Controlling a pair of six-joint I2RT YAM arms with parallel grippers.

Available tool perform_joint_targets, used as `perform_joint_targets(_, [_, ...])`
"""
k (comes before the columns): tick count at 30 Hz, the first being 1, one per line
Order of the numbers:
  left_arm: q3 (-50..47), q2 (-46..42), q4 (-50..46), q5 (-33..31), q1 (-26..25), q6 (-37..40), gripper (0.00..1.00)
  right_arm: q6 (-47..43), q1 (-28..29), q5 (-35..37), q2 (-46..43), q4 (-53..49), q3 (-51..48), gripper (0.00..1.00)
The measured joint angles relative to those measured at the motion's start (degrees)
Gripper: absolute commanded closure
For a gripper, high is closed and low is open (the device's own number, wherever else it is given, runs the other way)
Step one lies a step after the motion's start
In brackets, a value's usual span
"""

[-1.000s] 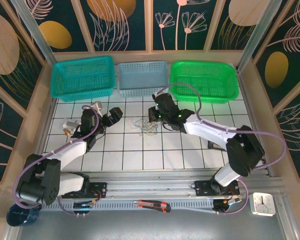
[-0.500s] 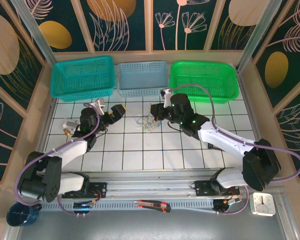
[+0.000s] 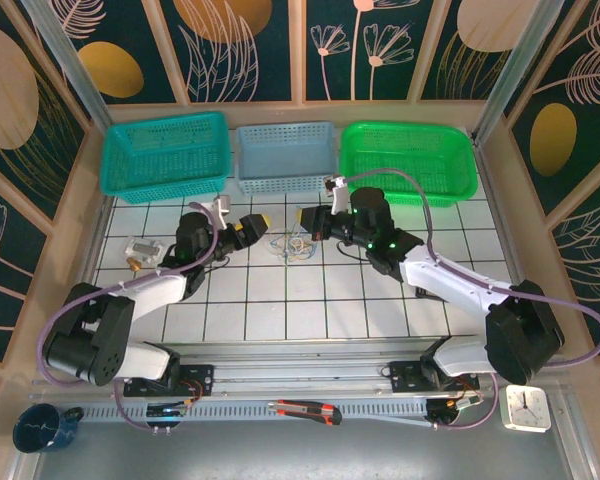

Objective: Untangle the cables

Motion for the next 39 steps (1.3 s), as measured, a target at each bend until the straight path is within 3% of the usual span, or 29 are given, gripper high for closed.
perform_joint_targets(7, [3.56,1.7,-2.29,-1.53,-2.93,3.82,0.26,0.2,-0.94,-3.5,0.0,0.46,0.0,1.0])
perform_joint_targets(19, [7.67,6.14,-4.5,-2.84,-5.25,7.5,0.26,0.17,-2.56,-9.07,1.2,0.94,-0.55,1.0])
perform_joint_targets(39, [8.81,11.67,-3.8,-3.02,-9.53,8.96,0.26,0.48,-2.91,-11.78,1.64,2.1,-0.96,1.0])
